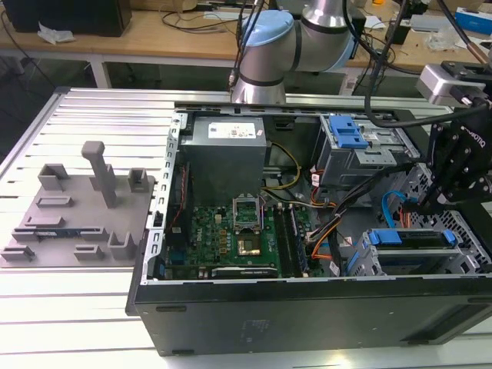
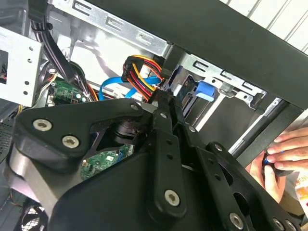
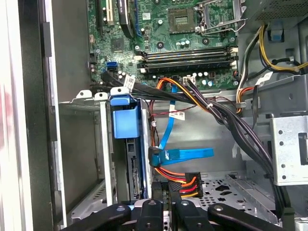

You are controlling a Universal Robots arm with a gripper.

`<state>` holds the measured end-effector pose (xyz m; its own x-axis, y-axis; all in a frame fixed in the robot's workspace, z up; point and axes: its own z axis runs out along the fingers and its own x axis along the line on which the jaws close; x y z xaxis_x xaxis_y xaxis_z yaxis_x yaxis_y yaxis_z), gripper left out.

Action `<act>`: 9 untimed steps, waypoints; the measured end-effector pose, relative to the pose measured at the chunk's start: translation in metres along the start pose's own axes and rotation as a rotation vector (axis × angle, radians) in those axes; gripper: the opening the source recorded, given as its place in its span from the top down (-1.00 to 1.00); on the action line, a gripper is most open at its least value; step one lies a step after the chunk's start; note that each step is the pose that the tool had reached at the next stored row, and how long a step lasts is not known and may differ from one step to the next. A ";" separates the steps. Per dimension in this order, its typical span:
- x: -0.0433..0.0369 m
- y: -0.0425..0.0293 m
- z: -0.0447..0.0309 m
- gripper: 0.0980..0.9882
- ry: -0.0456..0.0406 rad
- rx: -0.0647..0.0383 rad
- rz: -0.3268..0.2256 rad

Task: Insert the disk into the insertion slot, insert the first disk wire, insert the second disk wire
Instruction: 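Insert the first disk wire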

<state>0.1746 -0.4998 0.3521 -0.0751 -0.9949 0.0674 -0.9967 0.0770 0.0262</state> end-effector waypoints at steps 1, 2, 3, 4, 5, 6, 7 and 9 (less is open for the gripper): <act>0.0008 0.0000 0.0001 0.85 -0.0001 0.000 0.000; 0.0016 -0.0001 0.0001 0.85 0.0001 0.000 0.000; 0.0030 -0.0002 0.0003 0.85 0.0003 0.000 0.000; 0.0048 -0.0001 0.0003 0.85 0.0004 0.000 0.000; 0.0060 0.0000 0.0004 0.85 0.0005 0.000 0.000; 0.0074 0.0003 0.0006 0.85 0.0004 0.000 0.000; 0.0083 0.0008 0.0006 0.85 0.0004 0.000 0.000; 0.0105 0.0015 0.0008 0.85 0.0005 0.000 0.000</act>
<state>0.1723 -0.5102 0.3521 -0.0751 -0.9949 0.0679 -0.9967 0.0770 0.0264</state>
